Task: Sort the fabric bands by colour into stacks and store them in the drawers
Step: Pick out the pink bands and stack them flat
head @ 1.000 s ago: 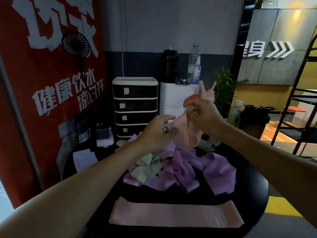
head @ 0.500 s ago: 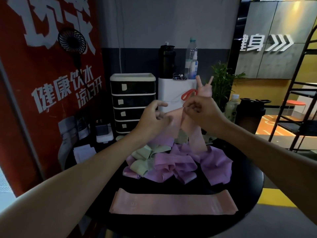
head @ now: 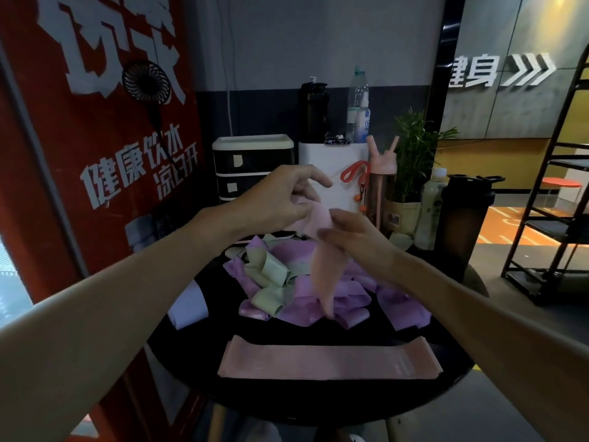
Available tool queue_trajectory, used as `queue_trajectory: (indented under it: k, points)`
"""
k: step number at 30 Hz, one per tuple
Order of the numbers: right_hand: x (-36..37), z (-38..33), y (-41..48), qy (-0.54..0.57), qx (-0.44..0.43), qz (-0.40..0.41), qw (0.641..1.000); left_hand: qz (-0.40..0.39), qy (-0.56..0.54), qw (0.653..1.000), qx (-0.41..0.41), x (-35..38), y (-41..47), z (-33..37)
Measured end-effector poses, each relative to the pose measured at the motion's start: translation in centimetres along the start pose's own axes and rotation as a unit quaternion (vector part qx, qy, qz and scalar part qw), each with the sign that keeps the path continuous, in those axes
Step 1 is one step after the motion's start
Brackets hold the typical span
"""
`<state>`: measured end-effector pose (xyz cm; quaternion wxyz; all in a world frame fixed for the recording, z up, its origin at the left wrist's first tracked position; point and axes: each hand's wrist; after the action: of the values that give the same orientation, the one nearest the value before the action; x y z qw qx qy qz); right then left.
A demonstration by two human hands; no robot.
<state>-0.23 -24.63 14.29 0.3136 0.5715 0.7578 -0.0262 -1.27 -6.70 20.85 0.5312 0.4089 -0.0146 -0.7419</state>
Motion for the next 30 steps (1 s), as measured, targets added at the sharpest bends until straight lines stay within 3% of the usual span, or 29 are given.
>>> queue_trajectory:
  k: [5,9,14,21,26,30]
  points:
    - [0.8,0.2,-0.9,-0.002,-0.006,0.028,1.000,0.040,0.048,0.998,-0.015,-1.6,-0.9,-0.5]
    - [1.0,0.7,-1.8,-0.069,-0.019,0.003,0.997,0.092,0.074,0.993,-0.016,-2.5,-1.5,-0.6]
    - [0.4,1.5,-3.5,-0.004,-0.011,-0.041,0.999,0.163,0.017,0.986,-0.028,-3.5,-2.3,-0.1]
    - [-2.5,3.4,-6.7,-0.019,0.033,-0.095,0.995,0.232,-0.061,0.970,-0.041,-4.4,-5.2,-0.8]
    - [-4.5,5.2,-9.3,-0.002,0.075,-0.063,0.995,0.245,-0.077,0.964,-0.072,-3.9,-7.8,-2.4]
    - [-5.0,6.8,-11.2,0.058,0.133,0.020,0.989,0.229,-0.086,0.962,-0.118,-2.0,-10.8,-4.2]
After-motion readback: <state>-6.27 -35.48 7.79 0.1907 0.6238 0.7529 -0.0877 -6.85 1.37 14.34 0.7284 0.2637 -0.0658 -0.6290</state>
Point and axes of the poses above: each hand's wrist, its own y-axis towards the middle knuckle, its own x-axis out of the palm, z = x × y, and after that the axes turned 13 degrees about -y, right-handed
